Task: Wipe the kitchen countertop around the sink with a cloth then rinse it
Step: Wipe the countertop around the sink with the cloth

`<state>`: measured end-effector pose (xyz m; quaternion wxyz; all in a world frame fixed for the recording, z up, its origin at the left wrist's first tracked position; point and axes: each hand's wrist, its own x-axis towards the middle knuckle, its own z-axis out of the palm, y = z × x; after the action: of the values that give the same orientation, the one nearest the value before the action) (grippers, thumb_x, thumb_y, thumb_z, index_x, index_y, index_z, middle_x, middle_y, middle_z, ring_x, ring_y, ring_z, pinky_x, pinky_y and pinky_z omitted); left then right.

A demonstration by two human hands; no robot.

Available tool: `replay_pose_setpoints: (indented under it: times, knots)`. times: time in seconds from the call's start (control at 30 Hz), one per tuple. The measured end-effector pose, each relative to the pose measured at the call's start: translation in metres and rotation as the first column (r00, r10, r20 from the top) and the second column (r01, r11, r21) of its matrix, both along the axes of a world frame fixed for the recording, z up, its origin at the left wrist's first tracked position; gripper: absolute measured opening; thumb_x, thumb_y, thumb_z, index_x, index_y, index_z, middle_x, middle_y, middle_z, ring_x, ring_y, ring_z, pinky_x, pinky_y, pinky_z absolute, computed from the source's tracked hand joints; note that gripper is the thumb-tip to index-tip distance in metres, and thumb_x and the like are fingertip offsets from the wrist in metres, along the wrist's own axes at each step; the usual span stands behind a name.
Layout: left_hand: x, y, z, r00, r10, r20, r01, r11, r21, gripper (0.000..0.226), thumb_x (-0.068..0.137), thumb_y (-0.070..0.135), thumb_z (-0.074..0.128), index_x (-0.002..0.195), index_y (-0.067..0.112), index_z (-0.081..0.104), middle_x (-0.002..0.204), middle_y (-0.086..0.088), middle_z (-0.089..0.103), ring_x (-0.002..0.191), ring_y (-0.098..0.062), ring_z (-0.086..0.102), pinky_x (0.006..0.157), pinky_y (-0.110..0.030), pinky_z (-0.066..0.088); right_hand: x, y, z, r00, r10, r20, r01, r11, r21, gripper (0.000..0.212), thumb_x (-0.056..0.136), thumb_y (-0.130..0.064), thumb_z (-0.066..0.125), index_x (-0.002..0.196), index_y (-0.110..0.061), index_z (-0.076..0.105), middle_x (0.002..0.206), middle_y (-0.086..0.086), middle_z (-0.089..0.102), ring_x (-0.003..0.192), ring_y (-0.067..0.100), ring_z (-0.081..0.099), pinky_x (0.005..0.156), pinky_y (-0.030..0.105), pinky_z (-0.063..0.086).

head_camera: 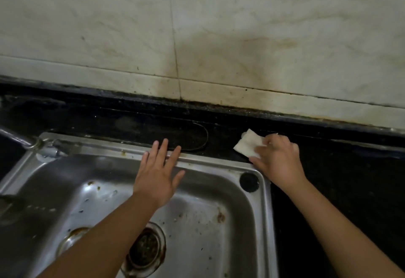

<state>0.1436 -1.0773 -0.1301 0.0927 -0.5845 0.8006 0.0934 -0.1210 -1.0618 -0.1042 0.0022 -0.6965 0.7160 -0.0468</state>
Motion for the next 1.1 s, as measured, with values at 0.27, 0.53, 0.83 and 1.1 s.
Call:
replay_pose_setpoints:
  times: [0.27,0.53,0.83,1.1]
  knots:
    - [0.001,0.001,0.000,0.998,-0.015,-0.059,0.017,0.999,0.033,0.104,0.029,0.066,-0.052,0.123,0.027,-0.032,0.132,0.003,-0.036,0.123,-0.013,-0.034,0.111,-0.034,-0.012,0.017,-0.002,-0.002,0.958,0.019,0.285,0.050,0.971,-0.233,0.011,0.067,-0.011,0.076,0.063,-0.004,0.069,0.090,0.014,0.064,0.095,0.029,0.055,0.079,0.045,0.043]
    - [0.003,-0.003,0.004,0.996,-0.013,-0.089,0.017,0.998,0.053,0.098,0.043,0.075,-0.040,0.128,0.027,-0.028,0.141,0.003,-0.032,0.130,-0.014,-0.030,0.112,-0.034,-0.010,0.031,-0.002,0.016,0.875,0.110,0.471,-0.238,0.946,0.221,0.031,0.096,-0.018,0.045,0.104,0.006,0.062,0.114,0.017,0.061,0.109,0.027,0.054,0.089,0.024,0.036]
    - [0.003,-0.004,0.005,0.999,-0.024,0.023,0.022,0.997,0.067,0.071,0.082,0.065,-0.012,0.139,0.023,-0.024,0.149,-0.002,-0.029,0.139,-0.023,-0.022,0.113,-0.036,-0.009,0.043,-0.027,-0.001,0.989,0.033,0.146,-0.088,0.917,0.388,0.047,0.102,-0.032,0.019,0.148,-0.024,0.015,0.158,0.002,0.002,0.145,0.018,0.003,0.116,0.035,0.006]
    - [0.000,-0.003,0.008,1.000,0.012,0.007,-0.012,0.996,0.086,0.074,0.080,0.062,-0.015,0.145,0.027,-0.011,0.154,-0.004,-0.016,0.140,-0.023,-0.018,0.113,-0.042,-0.007,-0.007,0.004,0.002,0.995,-0.070,-0.066,0.093,0.883,0.459,0.049,0.100,-0.040,0.014,0.147,-0.035,0.000,0.157,-0.006,-0.010,0.145,0.014,-0.004,0.116,0.035,0.007]
